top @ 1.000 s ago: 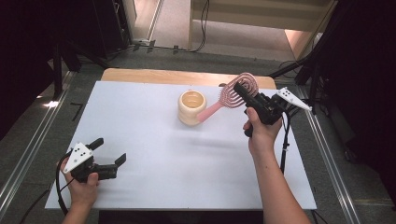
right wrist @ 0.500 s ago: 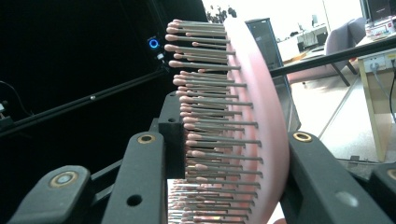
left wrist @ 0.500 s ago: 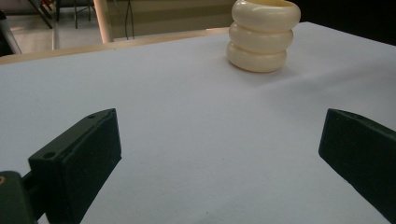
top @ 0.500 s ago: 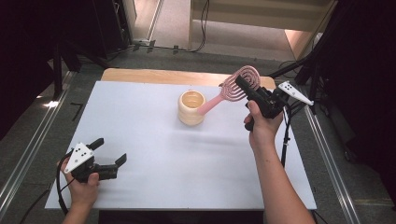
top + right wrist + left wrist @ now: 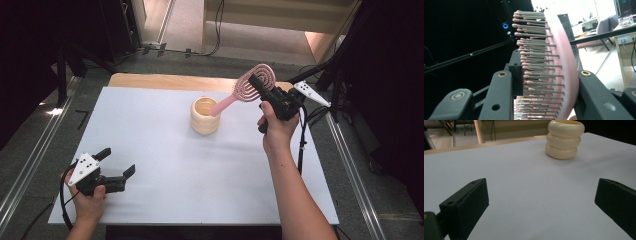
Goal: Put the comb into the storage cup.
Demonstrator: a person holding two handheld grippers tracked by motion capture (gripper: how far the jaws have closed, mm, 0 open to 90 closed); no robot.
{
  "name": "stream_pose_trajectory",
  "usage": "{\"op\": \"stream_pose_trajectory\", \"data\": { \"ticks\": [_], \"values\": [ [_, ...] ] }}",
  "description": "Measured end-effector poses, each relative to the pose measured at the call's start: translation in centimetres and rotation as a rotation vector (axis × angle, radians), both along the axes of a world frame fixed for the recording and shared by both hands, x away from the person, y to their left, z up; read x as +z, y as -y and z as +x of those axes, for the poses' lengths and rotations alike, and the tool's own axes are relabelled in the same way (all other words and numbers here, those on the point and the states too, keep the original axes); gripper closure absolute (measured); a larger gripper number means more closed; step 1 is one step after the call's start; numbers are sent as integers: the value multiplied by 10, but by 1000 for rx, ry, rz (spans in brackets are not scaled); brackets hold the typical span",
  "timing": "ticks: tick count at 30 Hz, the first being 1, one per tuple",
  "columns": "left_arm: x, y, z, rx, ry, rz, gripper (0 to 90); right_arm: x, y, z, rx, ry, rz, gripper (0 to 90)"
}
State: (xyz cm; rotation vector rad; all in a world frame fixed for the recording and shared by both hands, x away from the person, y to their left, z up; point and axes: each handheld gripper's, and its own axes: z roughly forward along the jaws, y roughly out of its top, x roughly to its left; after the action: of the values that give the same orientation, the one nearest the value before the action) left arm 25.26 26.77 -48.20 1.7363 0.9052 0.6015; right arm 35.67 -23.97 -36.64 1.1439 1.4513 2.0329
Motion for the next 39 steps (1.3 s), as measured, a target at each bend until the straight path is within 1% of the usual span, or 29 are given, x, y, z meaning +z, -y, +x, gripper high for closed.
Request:
{"op": "stream_pose_trajectory", "data": {
  "ticks": [4, 5, 9, 15, 23, 34, 39],
  "values": [
    [0, 0, 0, 1, 2, -2, 0, 0, -4, 4, -1, 7, -1, 628],
    [0, 0, 0, -1, 3, -7, 0, 1, -6, 6, -4, 11, -8, 628],
    [0, 0, 0, -1, 2, -3, 0, -1, -8, 10, -11, 17, -7, 628],
    [0, 0, 0, -2, 1, -3, 0, -3, -10, 15, -10, 9, -5, 628],
    [0, 0, 0, -2, 1, -6, 0, -4, -16, 24, -14, 14, -25, 628],
    [0, 0, 0, -5, 2, -9, 0, -12, -26, 31, -16, 9, -45, 628],
    [0, 0, 0, -6, 2, -9, 0, -15, -32, 34, -14, 0, -72, 629]
  ]
}}
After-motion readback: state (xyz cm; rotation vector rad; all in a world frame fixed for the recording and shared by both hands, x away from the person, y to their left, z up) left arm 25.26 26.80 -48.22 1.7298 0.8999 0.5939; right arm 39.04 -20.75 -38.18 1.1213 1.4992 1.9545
